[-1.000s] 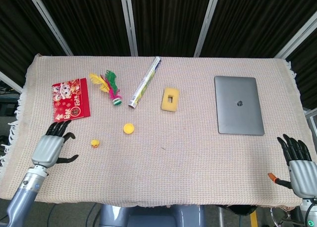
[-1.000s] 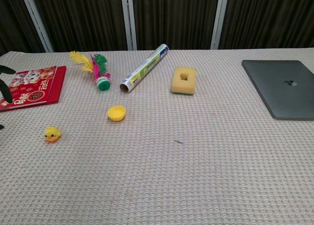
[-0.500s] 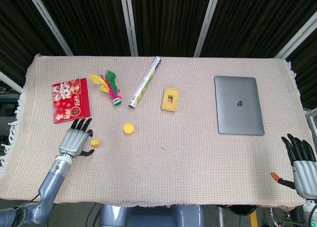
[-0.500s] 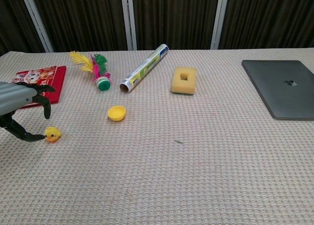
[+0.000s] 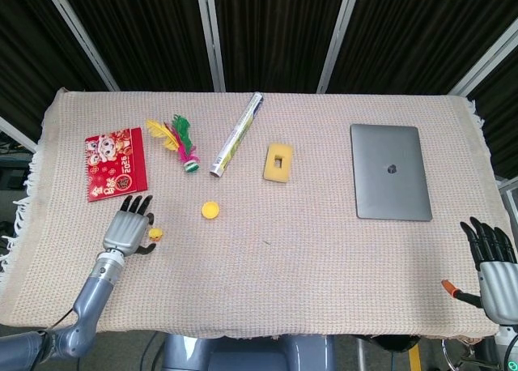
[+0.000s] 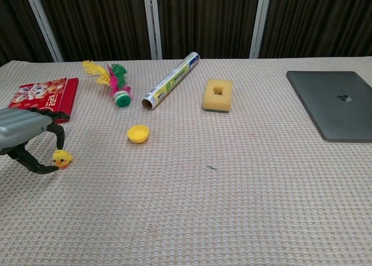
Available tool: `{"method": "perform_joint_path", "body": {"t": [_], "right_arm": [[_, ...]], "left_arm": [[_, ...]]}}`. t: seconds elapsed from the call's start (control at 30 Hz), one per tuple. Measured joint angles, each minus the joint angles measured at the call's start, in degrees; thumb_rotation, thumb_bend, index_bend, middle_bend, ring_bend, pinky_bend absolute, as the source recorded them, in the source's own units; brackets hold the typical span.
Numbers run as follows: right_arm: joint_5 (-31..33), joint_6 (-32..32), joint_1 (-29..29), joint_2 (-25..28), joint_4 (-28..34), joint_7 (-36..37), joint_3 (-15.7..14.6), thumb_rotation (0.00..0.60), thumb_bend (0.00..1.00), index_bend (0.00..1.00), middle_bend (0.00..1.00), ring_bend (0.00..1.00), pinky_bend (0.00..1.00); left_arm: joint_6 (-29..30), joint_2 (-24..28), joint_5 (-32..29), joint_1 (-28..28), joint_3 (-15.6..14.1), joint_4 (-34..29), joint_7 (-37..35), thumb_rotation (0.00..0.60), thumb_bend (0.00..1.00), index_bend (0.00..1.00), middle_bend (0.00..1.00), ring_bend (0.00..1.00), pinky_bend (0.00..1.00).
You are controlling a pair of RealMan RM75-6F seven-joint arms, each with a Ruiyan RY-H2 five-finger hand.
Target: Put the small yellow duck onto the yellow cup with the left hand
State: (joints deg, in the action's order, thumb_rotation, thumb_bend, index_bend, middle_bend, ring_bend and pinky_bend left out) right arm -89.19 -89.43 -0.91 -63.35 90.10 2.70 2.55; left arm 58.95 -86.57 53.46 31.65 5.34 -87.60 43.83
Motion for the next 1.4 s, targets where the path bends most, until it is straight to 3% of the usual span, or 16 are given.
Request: {"method": "perform_joint_path", "body": {"t": [0.3,0.6,1.0,1.4], "right_arm": [[0.0,-0.4,0.0,-0.1,-0.3,0.8,0.3,0.6,0.0,0.04,0.0,0.0,0.0],[-0.1,-0.8,0.1,-0.3,-0.6,1.2,0.4,0.6,0.0,0.04,0.0,0.0,0.0],[-0.2,-0.7,0.0,-0.4,-0.5,1.2,0.5,0.6,0.0,0.04,0.0,0.0,0.0],[0.0,-0.3,-0.3,-0.3,-0.9,2.9,0.7,0.6,0.0,0.04,0.0,0.0,0.0]], "left_arm": [[0.5,-1.8,0.0,0.5,-0.7,1.9,-1.3,0.469,0.41,0.44,0.0,0.0,0.02],[1.6,-2.9,1.3,0.8,-0.5,2.6,-3.4,0.47,0.41,0.46,0.0,0.0,0.02],[3.1,-1.1,4.4,4.2,4.0,-1.2,-5.8,0.469,0.41,0.46,0.0,0.0,0.02],[0.2,-9.1,-0.4,10.7,6.0,4.7,0.2,0.471,0.41,0.46,0.0,0.0,0.03]]}}
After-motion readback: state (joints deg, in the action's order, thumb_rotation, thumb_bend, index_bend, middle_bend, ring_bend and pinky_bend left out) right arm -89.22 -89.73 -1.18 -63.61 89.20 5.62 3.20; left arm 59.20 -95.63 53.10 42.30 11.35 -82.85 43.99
